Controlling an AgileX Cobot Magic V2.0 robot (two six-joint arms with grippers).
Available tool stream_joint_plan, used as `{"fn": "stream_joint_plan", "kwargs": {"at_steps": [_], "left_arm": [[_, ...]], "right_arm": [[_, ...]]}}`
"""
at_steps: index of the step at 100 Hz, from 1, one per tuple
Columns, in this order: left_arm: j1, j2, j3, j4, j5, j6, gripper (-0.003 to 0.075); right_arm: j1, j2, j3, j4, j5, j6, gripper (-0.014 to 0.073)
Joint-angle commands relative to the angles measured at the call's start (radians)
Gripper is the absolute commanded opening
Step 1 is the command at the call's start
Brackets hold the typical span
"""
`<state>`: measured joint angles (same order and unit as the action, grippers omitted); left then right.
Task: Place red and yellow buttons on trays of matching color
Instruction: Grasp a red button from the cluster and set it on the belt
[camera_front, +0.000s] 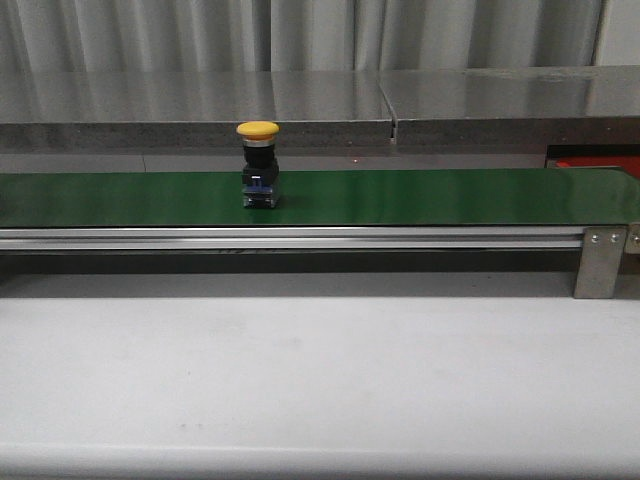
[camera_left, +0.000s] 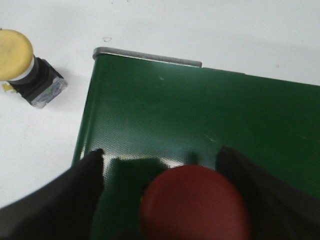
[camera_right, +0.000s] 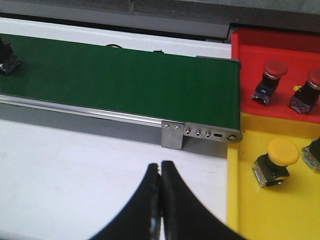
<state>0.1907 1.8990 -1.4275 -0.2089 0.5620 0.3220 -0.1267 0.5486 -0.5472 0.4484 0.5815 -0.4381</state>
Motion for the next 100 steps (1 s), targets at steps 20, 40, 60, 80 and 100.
{"fn": "stream_joint_plan", "kwargs": {"at_steps": [20,40,60,80,100], "left_arm": [[-0.049,-0.055,-0.050,-0.012,-0.035,-0.002,0.0693],[-0.094,-0.092,-0.090,-0.009,-0.012,-0.002,0.0692],[-0.120,-0.185,-0.100,-0.009,-0.016,-0.002,0.0692],[-0.120,-0.310,-0.094,-0.015,0.028,-0.002,0.0692],[-0.122,-0.479,0.022,-0.059,0.023,-0.002,0.0692]], "right_arm": [[-0.001,0.001,-0.024,0.014,-0.060,-0.011,-0.0067],[-0.001,0.001,-0.024,0.014,-0.060,-0.011,-0.0067],[-0.001,0.001,-0.024,0.014,-0.060,-0.011,-0.0067],[-0.001,0.001,-0.024,0.014,-0.060,-0.011,-0.0067],[-0.001,0.001,-0.024,0.014,-0.060,-0.011,-0.0067]]}}
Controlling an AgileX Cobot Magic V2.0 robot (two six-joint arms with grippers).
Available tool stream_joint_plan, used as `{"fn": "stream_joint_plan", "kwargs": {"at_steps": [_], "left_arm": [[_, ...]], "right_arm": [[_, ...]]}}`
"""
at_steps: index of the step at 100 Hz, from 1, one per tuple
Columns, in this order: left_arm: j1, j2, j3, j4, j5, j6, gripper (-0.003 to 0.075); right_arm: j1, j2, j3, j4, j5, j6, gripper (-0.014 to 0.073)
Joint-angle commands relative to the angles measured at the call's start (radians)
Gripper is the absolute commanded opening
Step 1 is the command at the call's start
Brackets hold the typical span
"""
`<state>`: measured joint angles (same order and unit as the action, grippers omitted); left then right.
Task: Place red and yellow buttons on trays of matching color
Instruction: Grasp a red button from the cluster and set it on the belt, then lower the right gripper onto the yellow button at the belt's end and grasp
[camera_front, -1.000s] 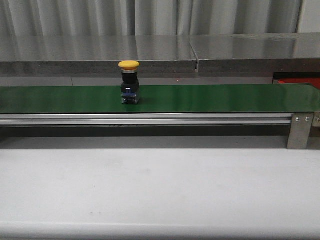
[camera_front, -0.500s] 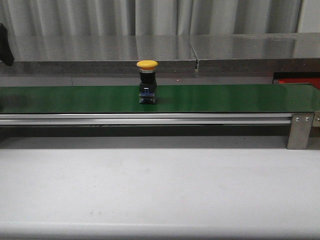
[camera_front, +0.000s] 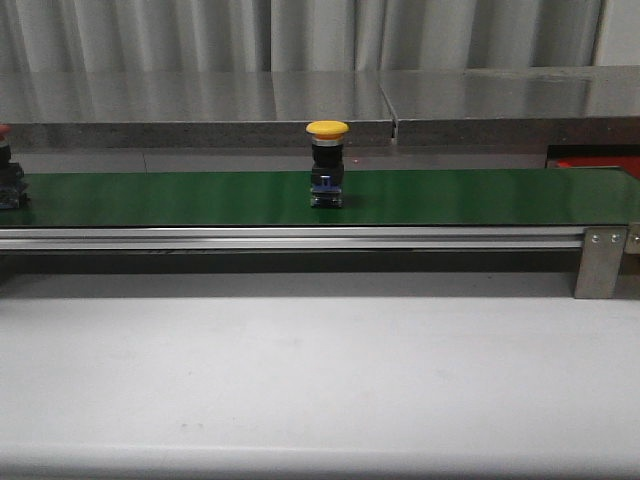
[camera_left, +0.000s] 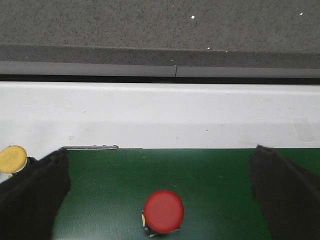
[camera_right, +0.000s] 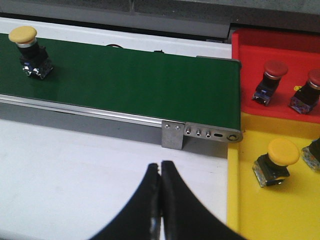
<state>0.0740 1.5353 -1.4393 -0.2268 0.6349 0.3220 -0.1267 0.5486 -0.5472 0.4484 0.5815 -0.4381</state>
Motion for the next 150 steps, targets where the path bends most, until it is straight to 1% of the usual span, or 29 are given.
{"fn": "stream_joint_plan", "kwargs": {"at_steps": [1,22,39,49,58,63,70,75,77,89,91,103,108,115,120,122,127,129,130,134,139,140,150], "left_arm": [[-0.005,-0.122,0.041,-0.044,-0.054,-0.002,0.0692],[-0.017,-0.351,0.329,-0.111,-0.164,-0.002,0.0692],[-0.044,-0.538,0.553,-0.126,-0.198,-0.002,0.0689],[-0.055,-0.630,0.644,-0.138,-0.191,-0.002,0.0646],[-0.055,-0.710,0.711,-0.151,-0.177,-0.002,0.0558],[-0.055,-0.750,0.738,-0.151,-0.170,-0.002,0.0495],[-0.055,-0.798,0.769,-0.151,-0.170,-0.002,0.0388],[-0.055,-0.825,0.784,-0.151,-0.172,-0.002,0.0288],[-0.055,-0.835,0.789,-0.151,-0.174,-0.002,0.0262],[-0.055,-0.858,0.797,-0.151,-0.174,-0.002,0.0013],[-0.055,-0.858,0.797,-0.151,-0.174,-0.002,-0.0013],[-0.055,-0.858,0.797,-0.151,-0.174,-0.002,-0.0019],[-0.055,-0.858,0.797,-0.151,-0.170,-0.002,-0.0019],[-0.055,-0.858,0.797,-0.151,-0.170,-0.002,-0.0019],[-0.055,-0.858,0.797,-0.151,-0.170,-0.002,-0.0019],[-0.055,-0.858,0.797,-0.151,-0.170,-0.002,-0.0019],[-0.055,-0.858,0.797,-0.151,-0.170,-0.002,-0.0019],[-0.055,-0.858,0.797,-0.151,-0.170,-0.002,-0.0019],[-0.055,-0.858,0.797,-0.151,-0.170,-0.002,-0.0019],[-0.055,-0.858,0.797,-0.151,-0.170,-0.002,-0.0019],[-0.055,-0.858,0.797,-0.151,-0.170,-0.002,-0.0019],[-0.055,-0.858,0.797,-0.151,-0.170,-0.002,-0.0019],[-0.055,-0.858,0.797,-0.151,-0.170,-0.002,-0.0019]], "right_arm": [[-0.001,0.001,-0.024,0.014,-0.060,-0.011,-0.0067],[-0.001,0.001,-0.024,0.014,-0.060,-0.011,-0.0067],[-0.001,0.001,-0.024,0.014,-0.060,-0.011,-0.0067],[-0.001,0.001,-0.024,0.014,-0.060,-0.011,-0.0067],[-0.001,0.001,-0.024,0.014,-0.060,-0.011,-0.0067],[-0.001,0.001,-0.024,0.014,-0.060,-0.011,-0.0067],[-0.001,0.001,-0.025,0.015,-0.060,-0.011,-0.0067],[-0.001,0.001,-0.025,0.015,-0.060,-0.011,-0.0067],[-0.001,0.001,-0.025,0.015,-0.060,-0.011,-0.0067],[-0.001,0.001,-0.025,0.015,-0.060,-0.011,-0.0067],[-0.001,0.001,-0.025,0.015,-0.060,-0.011,-0.0067],[-0.001,0.001,-0.025,0.015,-0.034,-0.013,-0.0053],[-0.001,0.001,-0.025,0.015,-0.018,-0.015,-0.0015],[-0.001,0.001,-0.025,0.015,-0.001,-0.015,0.0088],[-0.001,0.001,-0.025,0.015,0.000,-0.015,0.0210],[-0.001,0.001,-0.025,0.015,0.000,-0.015,0.0245],[-0.001,0.001,-0.025,0.015,-0.001,-0.015,0.0395],[-0.001,0.001,-0.025,0.018,-0.002,-0.015,0.0433],[-0.001,0.001,-0.025,0.018,-0.003,-0.015,0.0470],[-0.001,0.001,-0.025,0.026,-0.004,-0.014,0.0571],[-0.001,0.001,-0.025,0.048,-0.007,-0.014,0.0661],[-0.001,0.001,-0.025,0.056,-0.011,-0.014,0.0671],[-0.001,0.001,-0.025,0.107,-0.043,-0.014,0.0636]]}}
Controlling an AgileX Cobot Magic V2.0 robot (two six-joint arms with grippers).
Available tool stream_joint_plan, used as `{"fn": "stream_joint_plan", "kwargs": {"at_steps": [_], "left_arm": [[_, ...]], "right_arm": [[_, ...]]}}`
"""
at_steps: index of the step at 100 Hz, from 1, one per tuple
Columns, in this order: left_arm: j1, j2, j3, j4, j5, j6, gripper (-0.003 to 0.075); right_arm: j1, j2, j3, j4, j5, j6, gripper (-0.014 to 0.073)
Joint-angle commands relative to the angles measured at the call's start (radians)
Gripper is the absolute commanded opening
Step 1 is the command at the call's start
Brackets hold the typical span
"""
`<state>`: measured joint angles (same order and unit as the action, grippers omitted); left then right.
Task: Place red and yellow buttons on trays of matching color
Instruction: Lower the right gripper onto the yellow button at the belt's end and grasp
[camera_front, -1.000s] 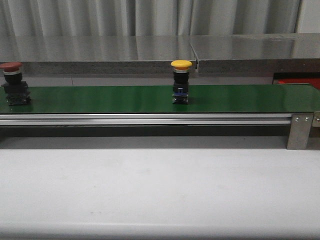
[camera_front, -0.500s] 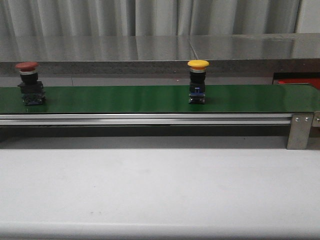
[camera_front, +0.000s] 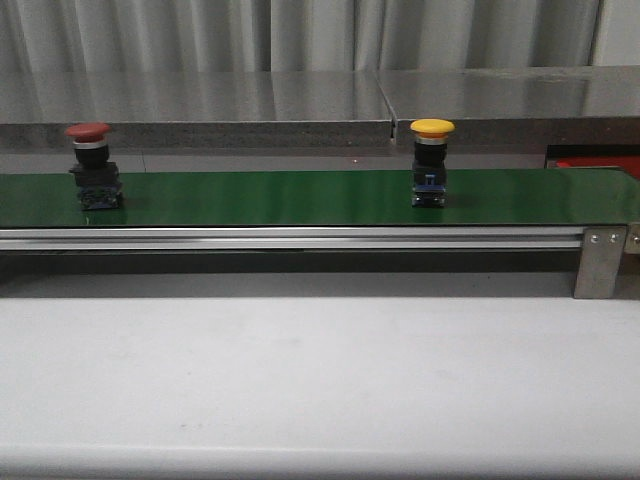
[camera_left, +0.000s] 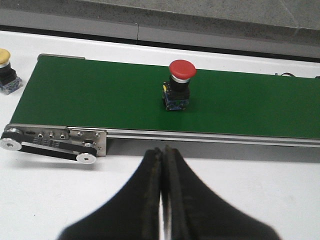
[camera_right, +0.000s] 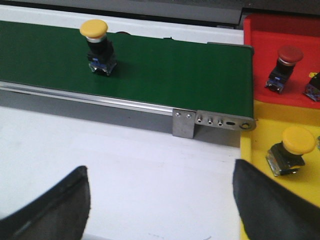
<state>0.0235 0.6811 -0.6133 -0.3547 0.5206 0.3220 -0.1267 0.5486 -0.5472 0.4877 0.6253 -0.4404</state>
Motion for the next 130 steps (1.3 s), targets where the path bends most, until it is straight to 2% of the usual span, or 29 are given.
{"fn": "stream_joint_plan", "kwargs": {"at_steps": [1,18,42,84,130], "left_arm": [[-0.005,-0.004,-0.029,-0.023,-0.056,-0.002,-0.0019],[-0.005,-0.004,-0.029,-0.023,-0.056,-0.002,-0.0019],[-0.005,-0.004,-0.029,-0.023,-0.056,-0.002,-0.0019],[-0.005,-0.004,-0.029,-0.023,-0.056,-0.002,-0.0019],[-0.005,-0.004,-0.029,-0.023,-0.056,-0.002,-0.0019]], "right_arm": [[-0.001,0.003,-0.025,0.070,-0.093,-0.013,0.0636],[-0.001,0.090,-0.086,0.085,-0.087,-0.013,0.0636],[0.001,0.373,-0.248,0.085,-0.062,-0.015,0.0636],[0.092,0.813,-0.514,0.084,-0.092,-0.058,0.0636],[0.132,1.092,-0.717,0.070,-0.127,-0.077,0.0636]]}}
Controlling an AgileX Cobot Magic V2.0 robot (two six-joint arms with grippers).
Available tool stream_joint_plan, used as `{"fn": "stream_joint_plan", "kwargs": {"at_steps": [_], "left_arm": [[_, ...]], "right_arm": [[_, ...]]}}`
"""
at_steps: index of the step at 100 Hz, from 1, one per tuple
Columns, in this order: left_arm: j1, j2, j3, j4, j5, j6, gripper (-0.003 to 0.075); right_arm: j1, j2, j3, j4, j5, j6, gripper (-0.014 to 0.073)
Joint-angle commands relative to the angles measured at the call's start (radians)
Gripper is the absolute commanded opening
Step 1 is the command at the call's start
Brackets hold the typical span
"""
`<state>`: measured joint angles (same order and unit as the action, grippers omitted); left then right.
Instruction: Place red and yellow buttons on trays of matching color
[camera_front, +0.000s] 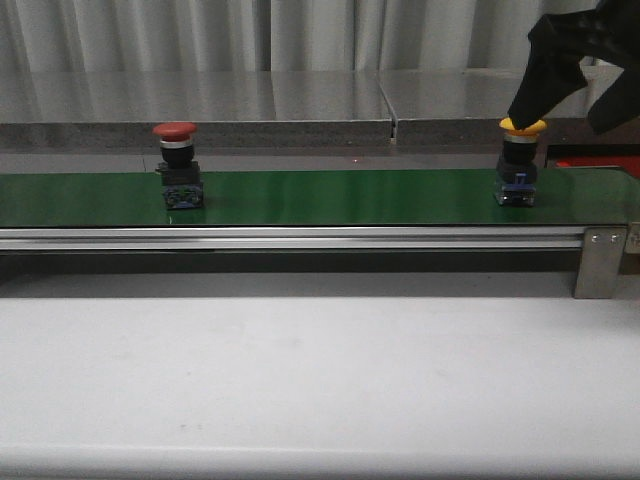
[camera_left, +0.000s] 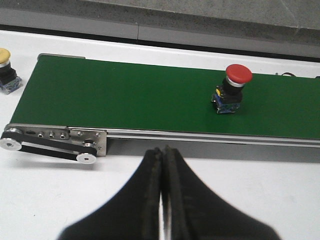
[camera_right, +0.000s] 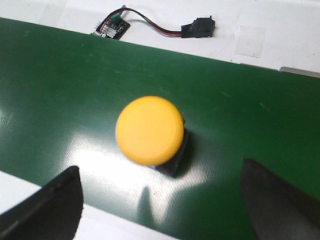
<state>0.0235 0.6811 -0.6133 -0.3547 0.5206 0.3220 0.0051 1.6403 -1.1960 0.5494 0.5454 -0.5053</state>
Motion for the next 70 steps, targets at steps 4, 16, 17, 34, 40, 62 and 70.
{"fn": "stream_joint_plan", "kwargs": {"at_steps": [4,16,17,34,40,62,70], "left_arm": [[-0.005,-0.004,-0.029,-0.023,-0.056,-0.002,-0.0019],[-0.005,-0.004,-0.029,-0.023,-0.056,-0.002,-0.0019],[-0.005,-0.004,-0.029,-0.023,-0.056,-0.002,-0.0019],[-0.005,-0.004,-0.029,-0.023,-0.056,-0.002,-0.0019],[-0.005,-0.004,-0.029,-0.023,-0.056,-0.002,-0.0019],[-0.005,-0.004,-0.029,-0.023,-0.056,-0.002,-0.0019],[-0.005,-0.004,-0.029,-0.023,-0.056,-0.002,-0.0019]], "right_arm": [[0.000,0.020,-0.083,0.001,-0.051,-0.012,0.0636],[-0.001,0.077,-0.119,-0.016,-0.096,-0.012,0.0635],[-0.001,0.083,-0.121,-0.017,-0.099,-0.012,0.0634],[-0.001,0.131,-0.133,-0.021,-0.158,-0.012,0.0530],[-0.001,0.132,-0.133,-0.021,-0.154,-0.012,0.0409],[-0.007,0.109,-0.133,-0.021,-0.071,-0.012,0.0101],[-0.017,0.075,-0.130,-0.022,-0.030,-0.012,0.0101]]}}
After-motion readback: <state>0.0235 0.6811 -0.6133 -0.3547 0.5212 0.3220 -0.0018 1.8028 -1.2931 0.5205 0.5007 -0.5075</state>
